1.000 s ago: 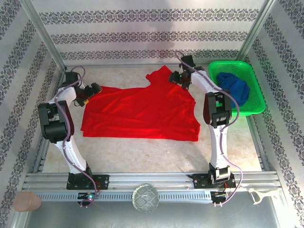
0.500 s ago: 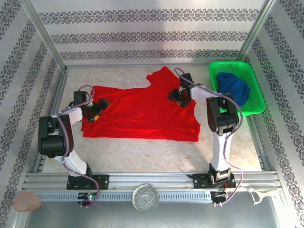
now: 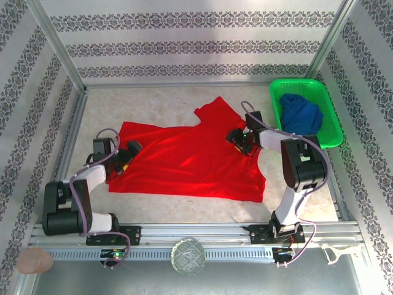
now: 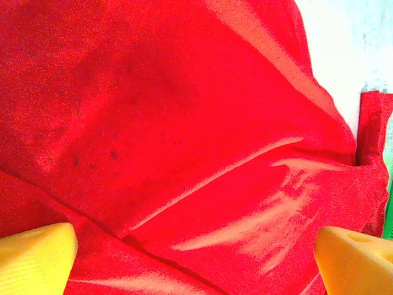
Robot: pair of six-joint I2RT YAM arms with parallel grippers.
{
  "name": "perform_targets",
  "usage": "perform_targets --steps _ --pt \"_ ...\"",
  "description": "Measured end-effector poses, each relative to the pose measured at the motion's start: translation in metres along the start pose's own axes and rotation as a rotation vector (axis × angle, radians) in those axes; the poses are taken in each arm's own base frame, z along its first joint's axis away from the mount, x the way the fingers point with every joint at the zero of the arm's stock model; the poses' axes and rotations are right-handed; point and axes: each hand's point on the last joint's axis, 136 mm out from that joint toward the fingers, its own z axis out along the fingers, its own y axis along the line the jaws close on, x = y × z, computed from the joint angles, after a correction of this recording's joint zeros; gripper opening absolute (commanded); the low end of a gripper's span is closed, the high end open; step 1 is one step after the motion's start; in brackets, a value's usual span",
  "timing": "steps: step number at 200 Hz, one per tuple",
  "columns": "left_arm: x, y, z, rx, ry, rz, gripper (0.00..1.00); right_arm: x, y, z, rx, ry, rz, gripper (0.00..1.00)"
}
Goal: Fold the inside-out t-shirt
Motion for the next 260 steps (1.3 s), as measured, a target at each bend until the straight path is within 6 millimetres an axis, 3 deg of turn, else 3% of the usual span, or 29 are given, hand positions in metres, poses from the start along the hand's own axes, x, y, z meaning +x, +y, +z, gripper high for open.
perform_targets --steps 27,49,77,94,109,131,160,193,227,244,260 --pt "0.009 0.008 -0.018 -0.074 0.011 -0.024 1.0 0.012 -0.005 -0.015 0.009 0.006 0.011 0.56" --pt "-0.019 -0.015 -0.028 -0.108 -0.011 0.025 0.99 0.005 0.008 -0.03 0.015 -0.002 -0.008 0.56" --pt "-0.087 -0.054 -0.023 -0.116 -0.066 0.116 0.99 -0.047 0.073 -0.06 -0.053 -0.101 -0.133 0.56" --pt "-0.117 -0.057 -0.007 -0.16 -0.059 0.15 1.0 -0.083 0.117 -0.076 -0.1 -0.174 -0.225 0.56" --pt "-0.135 -0.051 0.012 -0.206 -0.026 0.176 0.98 -0.108 0.14 -0.079 -0.106 -0.216 -0.291 0.56" --pt "-0.147 -0.035 0.042 -0.278 0.042 0.208 0.88 -0.133 0.15 -0.061 -0.07 -0.221 -0.36 0.57" --pt "-0.151 -0.015 0.071 -0.34 0.126 0.242 0.82 -0.15 0.142 -0.018 -0.001 -0.162 -0.415 0.57" --pt "-0.15 -0.005 0.083 -0.378 0.173 0.276 0.74 -0.16 0.13 0.016 0.056 -0.107 -0.443 0.58" --pt "-0.151 -0.008 0.09 -0.375 0.182 0.315 0.64 -0.166 0.129 0.03 0.07 -0.091 -0.455 0.59" --pt "-0.151 -0.008 0.09 -0.379 0.187 0.32 0.51 -0.168 0.129 0.033 0.072 -0.089 -0.454 0.59" --pt "-0.153 -0.004 0.091 -0.394 0.188 0.32 0.32 -0.17 0.129 0.037 0.073 -0.086 -0.452 0.59"
